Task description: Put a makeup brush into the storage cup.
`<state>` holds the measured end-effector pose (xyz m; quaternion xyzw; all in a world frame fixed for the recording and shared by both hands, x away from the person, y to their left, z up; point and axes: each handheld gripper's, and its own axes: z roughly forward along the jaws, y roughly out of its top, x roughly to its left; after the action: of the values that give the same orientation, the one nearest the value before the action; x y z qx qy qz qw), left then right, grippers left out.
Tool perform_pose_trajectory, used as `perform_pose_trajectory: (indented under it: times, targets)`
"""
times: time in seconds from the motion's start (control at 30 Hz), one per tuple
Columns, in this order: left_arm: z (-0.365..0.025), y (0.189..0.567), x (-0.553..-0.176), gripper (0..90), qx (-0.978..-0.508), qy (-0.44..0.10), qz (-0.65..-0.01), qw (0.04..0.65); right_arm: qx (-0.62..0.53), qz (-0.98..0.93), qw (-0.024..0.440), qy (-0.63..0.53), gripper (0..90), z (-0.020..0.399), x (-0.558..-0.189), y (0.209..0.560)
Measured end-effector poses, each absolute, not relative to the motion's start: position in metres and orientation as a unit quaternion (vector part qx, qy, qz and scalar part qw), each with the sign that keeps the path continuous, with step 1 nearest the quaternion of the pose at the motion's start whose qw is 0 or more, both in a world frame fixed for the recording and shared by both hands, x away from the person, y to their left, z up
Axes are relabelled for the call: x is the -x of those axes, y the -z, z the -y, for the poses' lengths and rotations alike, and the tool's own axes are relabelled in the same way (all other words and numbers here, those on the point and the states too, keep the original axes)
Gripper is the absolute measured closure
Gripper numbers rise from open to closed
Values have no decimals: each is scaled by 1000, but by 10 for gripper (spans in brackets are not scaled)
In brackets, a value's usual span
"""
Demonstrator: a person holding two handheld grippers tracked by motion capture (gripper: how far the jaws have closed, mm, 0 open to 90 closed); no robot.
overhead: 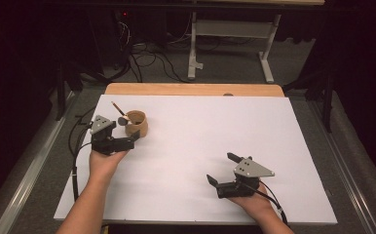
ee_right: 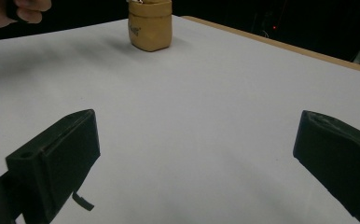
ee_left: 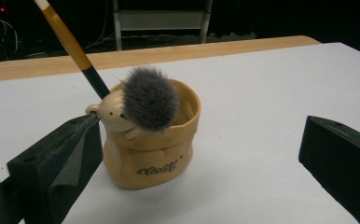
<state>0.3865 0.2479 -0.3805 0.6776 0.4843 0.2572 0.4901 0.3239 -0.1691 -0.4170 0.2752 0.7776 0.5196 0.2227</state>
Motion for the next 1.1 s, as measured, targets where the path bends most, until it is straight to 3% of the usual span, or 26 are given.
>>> perform_pose_trajectory:
  times: [0.47, 1.1]
  targets:
    - [-224, 387, -360, 6, -684, -251, -472, 497, -281, -772, 229, -523, 19, 175, -324, 414]
    - [-170, 400, -313, 1, -723, -206, -401, 523, -285, -768, 230, -525, 19, 177, -321, 412]
